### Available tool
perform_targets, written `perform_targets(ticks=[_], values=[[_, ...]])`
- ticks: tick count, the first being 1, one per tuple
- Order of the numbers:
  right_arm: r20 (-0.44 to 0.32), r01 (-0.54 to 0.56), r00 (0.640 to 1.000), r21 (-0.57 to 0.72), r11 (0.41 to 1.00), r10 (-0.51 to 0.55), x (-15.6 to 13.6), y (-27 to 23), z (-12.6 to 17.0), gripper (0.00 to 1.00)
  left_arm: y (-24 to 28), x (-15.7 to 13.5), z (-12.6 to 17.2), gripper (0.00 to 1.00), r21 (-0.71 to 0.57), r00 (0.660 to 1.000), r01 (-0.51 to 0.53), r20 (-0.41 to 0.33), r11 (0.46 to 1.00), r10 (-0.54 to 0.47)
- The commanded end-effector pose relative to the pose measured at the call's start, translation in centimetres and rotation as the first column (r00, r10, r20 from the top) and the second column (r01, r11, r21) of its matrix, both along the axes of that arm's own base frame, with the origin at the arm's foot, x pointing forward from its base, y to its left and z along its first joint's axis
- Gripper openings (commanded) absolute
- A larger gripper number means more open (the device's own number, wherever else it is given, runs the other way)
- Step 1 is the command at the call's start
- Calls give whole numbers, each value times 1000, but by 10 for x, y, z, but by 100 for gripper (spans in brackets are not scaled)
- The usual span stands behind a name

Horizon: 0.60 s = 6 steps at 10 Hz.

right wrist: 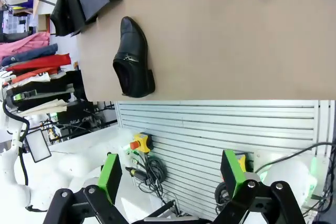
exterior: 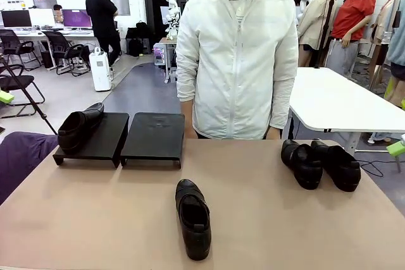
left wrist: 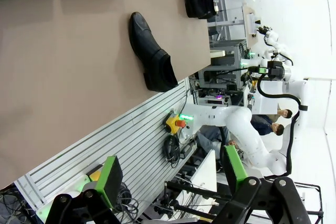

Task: Organize the shoes by placing them on the stand.
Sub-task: Place the Shoe from the middle of the table onto the Shoes Stand.

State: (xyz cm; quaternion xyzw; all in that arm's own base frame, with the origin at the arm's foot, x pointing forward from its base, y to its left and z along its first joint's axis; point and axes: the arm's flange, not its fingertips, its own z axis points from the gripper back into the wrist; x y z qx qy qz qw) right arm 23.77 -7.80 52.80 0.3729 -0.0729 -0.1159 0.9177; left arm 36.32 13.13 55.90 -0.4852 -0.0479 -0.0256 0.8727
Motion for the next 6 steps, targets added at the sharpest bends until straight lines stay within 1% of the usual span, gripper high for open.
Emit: perform_targets(ticks=[1,2,3,4,5,6], values=[[20,-19,1000,-4,1000,19,0,-2,1,100,0,-3,0,100,5,1000,15,11,1000,-15],[20,-19,1000,-4,1000,19,0,-2,1,100,0,0,0,100,0,1000,0,0,1000,0],[20,-19,1000,-4,1000,19,0,-2,1,100,-44,10,-10,100,51,997,1,-74,999,3],[20,-19,1000,-4,1000,19,0,-2,1,100,-97,9,-42,100,148,994,0,-104,989,16],[20,-19,1000,-4,1000,19,0,-2,1,100,-142,7,-64,100,234,993,4,-119,972,24],[20,-19,1000,-4,1000,19,0,-2,1,100,-190,-1,-83,100,274,982,-24,-173,961,74]])
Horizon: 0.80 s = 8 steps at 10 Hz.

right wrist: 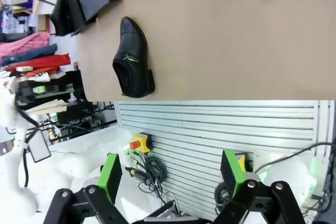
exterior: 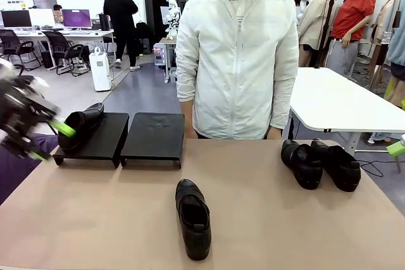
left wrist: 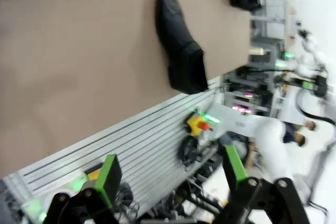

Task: Organize the shoes by placing them on the stand.
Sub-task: Place the Shoe from the middle of the table onto the Shoes Stand.

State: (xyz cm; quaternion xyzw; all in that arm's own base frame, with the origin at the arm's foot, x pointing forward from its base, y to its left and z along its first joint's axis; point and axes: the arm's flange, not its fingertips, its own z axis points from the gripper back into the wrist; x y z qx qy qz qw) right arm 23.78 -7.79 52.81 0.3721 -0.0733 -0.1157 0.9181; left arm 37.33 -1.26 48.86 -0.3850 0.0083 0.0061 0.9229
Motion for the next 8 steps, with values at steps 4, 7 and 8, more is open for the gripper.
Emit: perform_targets(ticks=[4,7,8], values=[[19,-19,1000,-3,1000,19,0,-3,1,100,-170,-59,-55,100,153,1000,22,-17,988,-20],[19,-19,1000,-3,1000,19,0,-3,1,100,-172,-54,-57,100,197,999,5,-47,980,4],[19,-19,1000,-3,1000,19,0,-3,1,100,-172,-54,-57,100,197,999,5,-47,980,4]])
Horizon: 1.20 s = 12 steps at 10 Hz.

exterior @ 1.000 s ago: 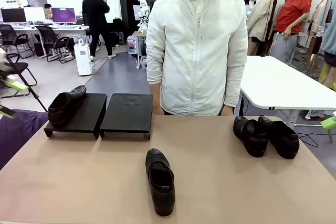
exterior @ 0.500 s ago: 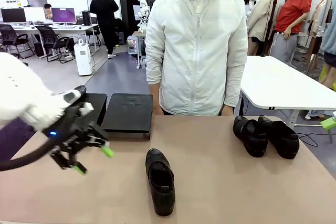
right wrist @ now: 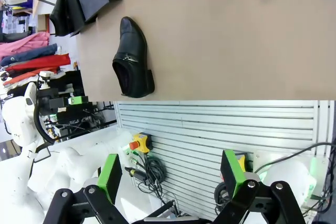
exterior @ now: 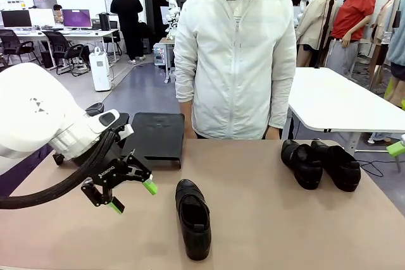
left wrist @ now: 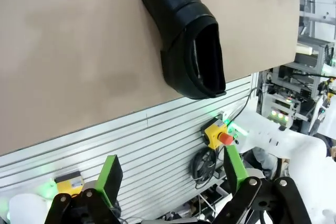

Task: Organize the shoes by placing them on the stand.
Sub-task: Place the Shoe from the middle of the table onto the Shoes Stand.

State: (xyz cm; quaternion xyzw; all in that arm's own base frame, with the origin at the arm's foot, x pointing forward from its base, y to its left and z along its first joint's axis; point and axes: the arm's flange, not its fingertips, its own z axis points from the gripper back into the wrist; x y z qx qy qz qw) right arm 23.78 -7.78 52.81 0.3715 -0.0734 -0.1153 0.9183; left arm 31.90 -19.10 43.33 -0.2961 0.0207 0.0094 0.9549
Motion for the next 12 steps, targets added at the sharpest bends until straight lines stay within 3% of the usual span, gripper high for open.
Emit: perform_targets(ticks=[1,2,3,5,10,12], values=[[19,-18,1000,-1,1000,18,-1,-3,1,100,6,0,-2,100,9,1000,-7,-21,1000,7],[19,-18,1000,-1,1000,18,-1,-3,1,100,0,0,0,100,0,1000,0,0,1000,0],[19,-18,1000,-1,1000,18,-1,-3,1,100,-41,19,-6,100,165,1000,-17,16,986,15],[19,-18,1000,-1,1000,18,-1,-3,1,100,-85,45,-9,100,259,1000,17,-17,966,-13],[19,-18,1000,-1,1000,18,-1,-3,1,100,-130,46,-35,100,435,997,-77,42,897,65],[19,-18,1000,-1,1000,18,-1,-3,1,100,-139,45,-46,100,411,999,-45,26,910,38]])
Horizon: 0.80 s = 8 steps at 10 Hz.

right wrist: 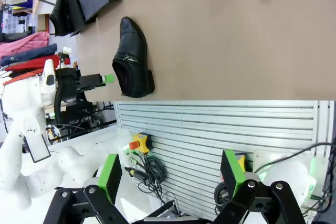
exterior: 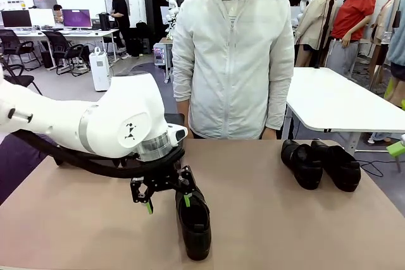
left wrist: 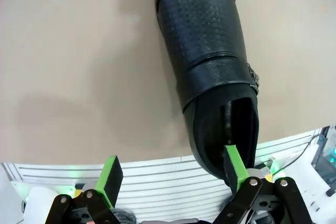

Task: Organize the shoes by placing them on the stand.
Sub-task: Place the Shoe from the middle of the table onto the Shoes Stand.

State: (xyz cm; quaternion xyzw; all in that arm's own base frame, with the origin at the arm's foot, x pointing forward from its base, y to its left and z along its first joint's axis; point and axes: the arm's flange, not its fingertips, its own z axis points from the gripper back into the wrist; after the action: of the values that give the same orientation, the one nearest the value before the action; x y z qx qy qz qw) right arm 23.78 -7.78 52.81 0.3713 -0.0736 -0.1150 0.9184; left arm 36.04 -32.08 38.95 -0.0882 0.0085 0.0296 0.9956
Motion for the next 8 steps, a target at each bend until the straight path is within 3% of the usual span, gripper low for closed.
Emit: perform_targets(ticks=[1,6,7,8], values=[[18,-18,1000,-1,1000,18,-1,-3,1,100,-13,4,-11,100,7,1000,9,0,1000,-9],[18,-18,1000,-1,1000,18,-1,-3,1,100,-26,11,-39,100,60,1000,-4,-15,998,5],[18,-18,1000,-1,1000,18,-1,-3,1,100,-28,11,-39,42,63,1000,-8,-10,998,9],[18,-18,1000,-1,1000,18,-1,-3,1,100,-28,11,-40,0,61,1000,-8,-11,998,8]])
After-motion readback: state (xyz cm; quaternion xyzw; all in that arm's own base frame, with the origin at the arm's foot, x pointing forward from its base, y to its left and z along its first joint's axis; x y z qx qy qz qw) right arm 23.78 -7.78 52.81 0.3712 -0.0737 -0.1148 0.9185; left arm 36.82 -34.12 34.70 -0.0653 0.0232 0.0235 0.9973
